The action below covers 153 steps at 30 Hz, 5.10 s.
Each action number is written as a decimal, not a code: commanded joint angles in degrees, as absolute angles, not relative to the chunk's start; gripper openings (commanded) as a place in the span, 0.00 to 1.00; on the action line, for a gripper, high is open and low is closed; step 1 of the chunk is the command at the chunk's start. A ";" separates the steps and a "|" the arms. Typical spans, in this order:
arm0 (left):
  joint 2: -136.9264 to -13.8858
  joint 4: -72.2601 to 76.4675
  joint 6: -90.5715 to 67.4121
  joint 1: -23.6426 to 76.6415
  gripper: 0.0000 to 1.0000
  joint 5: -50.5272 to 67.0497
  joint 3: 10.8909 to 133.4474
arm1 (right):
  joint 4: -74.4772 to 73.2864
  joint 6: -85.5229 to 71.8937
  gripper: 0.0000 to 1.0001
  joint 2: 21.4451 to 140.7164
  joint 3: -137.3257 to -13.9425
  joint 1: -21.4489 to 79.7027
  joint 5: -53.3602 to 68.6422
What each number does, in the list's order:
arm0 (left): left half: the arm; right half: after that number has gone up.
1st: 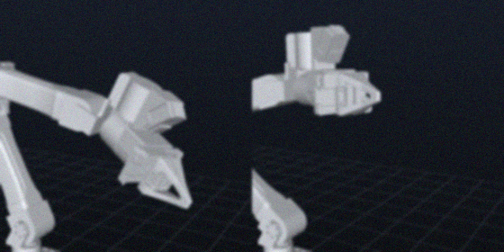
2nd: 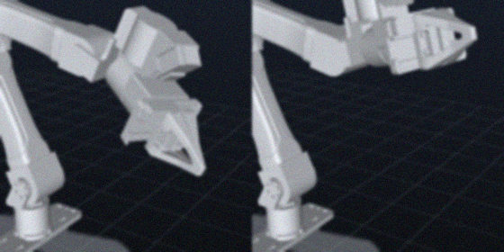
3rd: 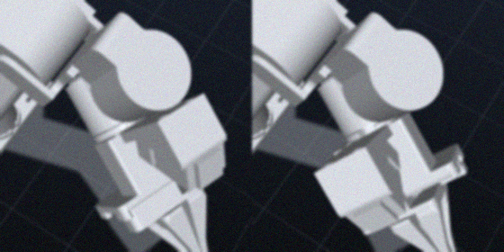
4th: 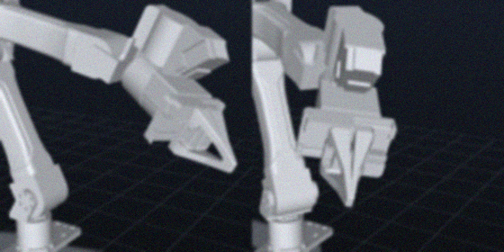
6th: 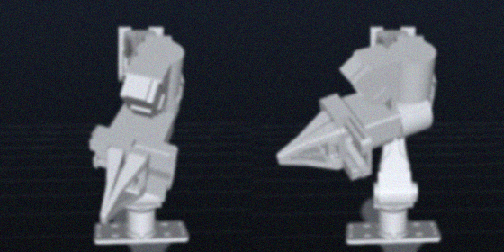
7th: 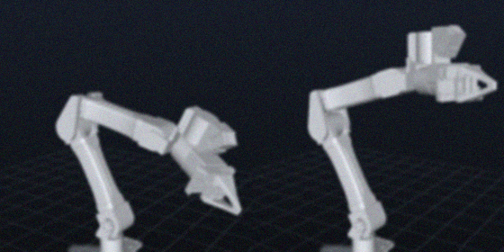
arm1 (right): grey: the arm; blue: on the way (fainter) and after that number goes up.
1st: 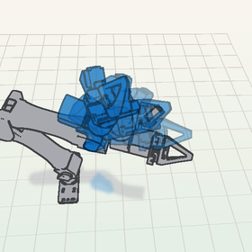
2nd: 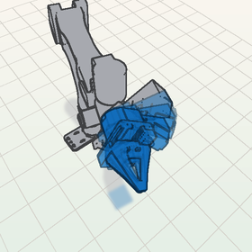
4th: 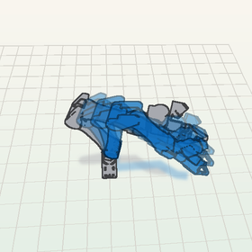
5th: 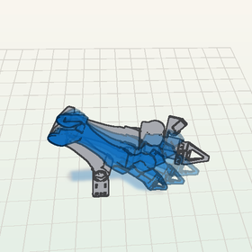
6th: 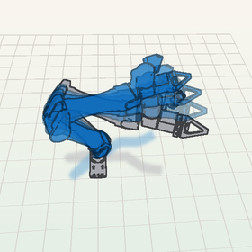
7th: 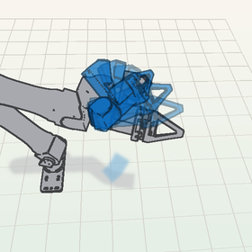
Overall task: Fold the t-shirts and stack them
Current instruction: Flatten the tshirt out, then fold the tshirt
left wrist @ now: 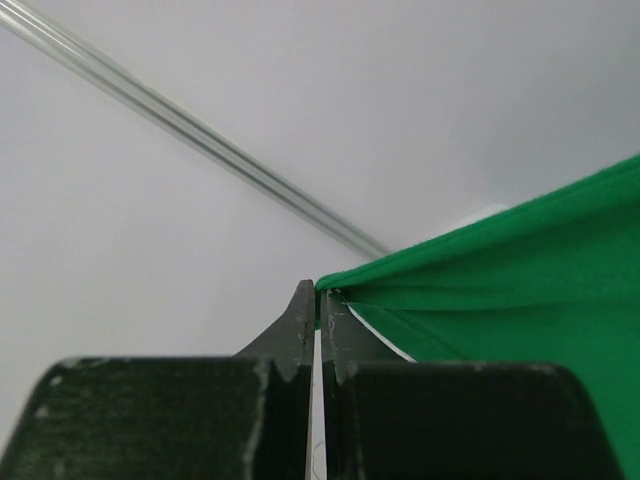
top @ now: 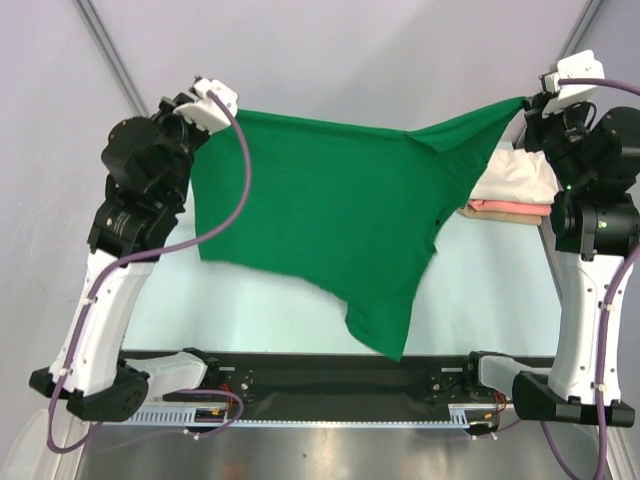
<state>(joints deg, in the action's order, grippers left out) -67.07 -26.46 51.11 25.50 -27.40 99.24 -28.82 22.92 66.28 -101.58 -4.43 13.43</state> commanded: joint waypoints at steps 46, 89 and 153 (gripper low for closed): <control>-51.94 -28.41 36.65 21.89 0.00 -15.92 62.60 | -24.09 25.99 0.00 54.75 -74.38 -3.09 20.75; -129.27 -14.32 37.44 8.26 0.00 -12.22 104.57 | -20.04 27.95 0.00 148.96 -140.87 4.13 11.60; -102.04 -13.09 40.60 8.61 0.01 -3.35 79.98 | -27.06 24.43 0.00 87.28 -79.72 4.92 20.13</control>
<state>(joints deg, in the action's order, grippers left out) -106.59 -14.26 40.53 8.60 -6.39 80.62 -25.12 24.05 90.63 -80.73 5.10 19.44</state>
